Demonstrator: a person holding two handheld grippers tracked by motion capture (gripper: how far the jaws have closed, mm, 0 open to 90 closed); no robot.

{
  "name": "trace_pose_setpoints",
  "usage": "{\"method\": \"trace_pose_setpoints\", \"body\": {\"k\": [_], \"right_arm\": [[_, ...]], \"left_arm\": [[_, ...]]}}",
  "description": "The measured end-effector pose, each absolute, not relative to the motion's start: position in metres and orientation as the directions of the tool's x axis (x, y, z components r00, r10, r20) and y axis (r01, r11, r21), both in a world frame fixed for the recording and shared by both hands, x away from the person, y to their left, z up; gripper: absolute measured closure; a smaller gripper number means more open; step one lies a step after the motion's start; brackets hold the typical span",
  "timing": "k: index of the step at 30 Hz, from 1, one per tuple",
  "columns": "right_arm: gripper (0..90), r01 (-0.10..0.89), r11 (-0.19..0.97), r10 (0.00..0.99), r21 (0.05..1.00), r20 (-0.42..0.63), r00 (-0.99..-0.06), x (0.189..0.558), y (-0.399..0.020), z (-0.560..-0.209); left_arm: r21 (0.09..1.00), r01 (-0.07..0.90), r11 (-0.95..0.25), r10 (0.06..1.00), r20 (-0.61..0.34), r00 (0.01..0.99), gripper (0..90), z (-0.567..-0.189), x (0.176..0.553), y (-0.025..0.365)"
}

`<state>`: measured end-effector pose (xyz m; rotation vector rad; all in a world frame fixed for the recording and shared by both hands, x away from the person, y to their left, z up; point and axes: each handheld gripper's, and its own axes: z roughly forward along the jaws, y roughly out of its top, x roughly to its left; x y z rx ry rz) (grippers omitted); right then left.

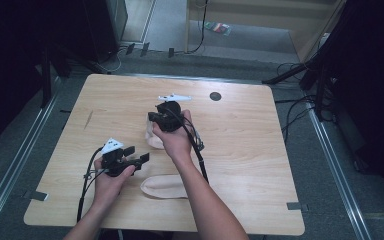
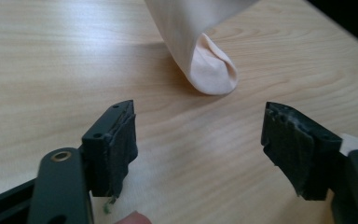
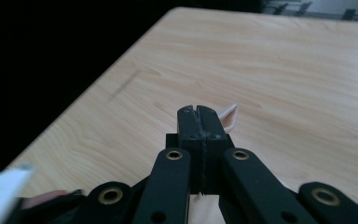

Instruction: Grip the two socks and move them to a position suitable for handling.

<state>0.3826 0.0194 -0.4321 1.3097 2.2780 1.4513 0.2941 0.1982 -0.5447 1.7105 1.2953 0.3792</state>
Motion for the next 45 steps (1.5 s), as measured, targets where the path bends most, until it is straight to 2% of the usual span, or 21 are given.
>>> {"method": "trace_pose_setpoints", "body": {"k": [3, 5, 7, 15, 21, 23, 25, 27, 32, 39, 45], "right_arm": [[90.0, 0.567, 0.123, 0.696, 0.814, 0.336, -0.634, 0.375, 0.012, -0.414], [90.0, 0.558, 0.107, 0.698, 0.823, 0.338, -0.631, 0.371, -0.008, -0.406], [90.0, 0.559, 0.106, 0.706, 0.822, 0.334, -0.624, 0.371, -0.014, -0.408], [90.0, 0.700, 0.081, 0.791, 0.710, 0.381, -0.478, 0.389, -0.092, -0.486], [90.0, 0.720, 0.096, 0.863, 0.687, 0.303, -0.404, 0.396, -0.126, -0.523], [87.6, 0.705, 0.084, 0.872, 0.704, 0.290, -0.394, 0.397, -0.132, -0.527], [77.4, 0.686, 0.050, 0.884, 0.726, 0.287, -0.369, 0.396, -0.137, -0.526], [66.9, 0.650, -0.026, 0.877, 0.759, 0.329, -0.349, 0.393, -0.144, -0.524], [65.0, 0.650, -0.008, 0.885, 0.760, 0.309, -0.350, 0.393, -0.145, -0.525], [62.2, 0.657, 0.047, 0.900, 0.753, 0.254, -0.356, 0.396, -0.140, -0.533], [56.3, 0.639, 0.119, 0.890, 0.760, 0.204, -0.409, 0.397, -0.127, -0.541]], "left_arm": [[0.811, 0.585, 0.016, 0.888, -0.280, 0.364, 27.5, -0.541, 0.298, 0.203], [0.812, 0.583, 0.024, 0.876, -0.298, 0.379, 33.0, -0.537, 0.295, 0.209], [0.815, 0.579, 0.018, 0.871, -0.298, 0.391, 33.2, -0.536, 0.294, 0.211], [0.814, 0.581, 0.010, 0.847, -0.315, 0.428, 36.7, -0.538, 0.292, 0.211], [0.790, 0.613, 0.016, 0.854, -0.330, 0.403, 41.2, -0.539, 0.303, 0.210], [0.779, 0.627, 0.001, 0.850, -0.331, 0.409, 41.9, -0.537, 0.309, 0.209], [0.781, 0.625, -0.018, 0.862, -0.305, 0.406, 42.1, -0.535, 0.315, 0.207], [0.777, 0.630, -0.013, 0.864, -0.308, 0.398, 44.3, -0.534, 0.322, 0.204], [0.766, 0.642, -0.024, 0.886, -0.281, 0.369, 47.2, -0.539, 0.337, 0.196], [0.743, 0.669, -0.006, 0.886, -0.307, 0.348, 52.2, -0.546, 0.350, 0.187], [0.744, 0.668, -0.031, 0.864, -0.316, 0.392, 57.1, -0.543, 0.354, 0.177]]}}
